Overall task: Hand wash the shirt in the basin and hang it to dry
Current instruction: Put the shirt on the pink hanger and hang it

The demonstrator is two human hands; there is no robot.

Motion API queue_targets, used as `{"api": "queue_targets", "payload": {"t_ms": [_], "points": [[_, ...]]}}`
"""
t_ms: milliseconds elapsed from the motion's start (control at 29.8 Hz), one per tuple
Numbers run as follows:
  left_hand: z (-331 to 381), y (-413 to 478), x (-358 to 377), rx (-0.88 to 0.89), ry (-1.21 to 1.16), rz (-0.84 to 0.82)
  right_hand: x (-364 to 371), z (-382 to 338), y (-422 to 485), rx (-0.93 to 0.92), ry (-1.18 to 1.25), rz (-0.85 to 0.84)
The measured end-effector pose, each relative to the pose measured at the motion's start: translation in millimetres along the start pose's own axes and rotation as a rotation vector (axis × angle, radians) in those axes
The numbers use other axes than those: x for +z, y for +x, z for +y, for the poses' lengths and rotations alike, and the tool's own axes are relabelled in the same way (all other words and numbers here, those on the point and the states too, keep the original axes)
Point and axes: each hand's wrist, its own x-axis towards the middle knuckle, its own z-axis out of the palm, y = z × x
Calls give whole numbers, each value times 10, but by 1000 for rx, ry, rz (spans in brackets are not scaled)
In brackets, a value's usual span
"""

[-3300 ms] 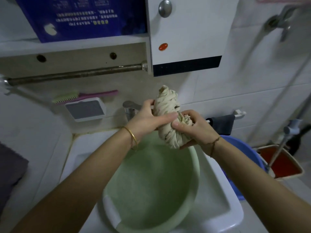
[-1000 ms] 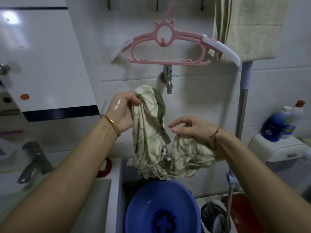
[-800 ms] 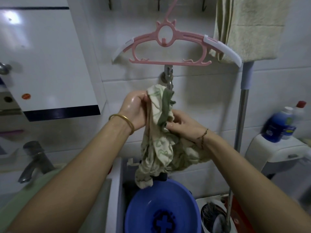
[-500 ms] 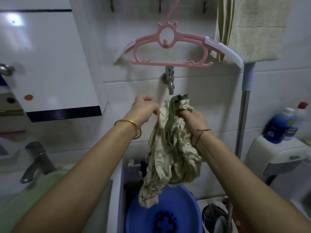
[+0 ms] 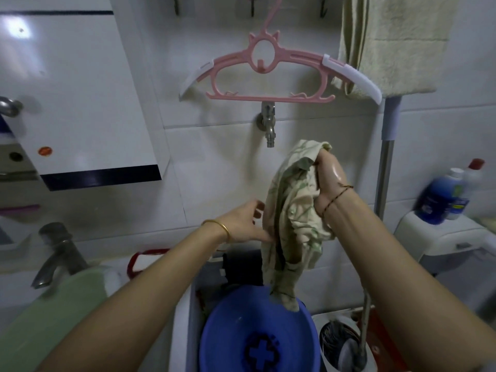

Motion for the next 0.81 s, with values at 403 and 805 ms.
{"api": "queue_targets", "payload": {"t_ms": [403,805], "points": [[111,-105,-488,-162,-790,361,-383,-69,92,-182,-613,312],[363,-309,-1084,47,-161,275,-427,-250,208,-220,-270,359]]}}
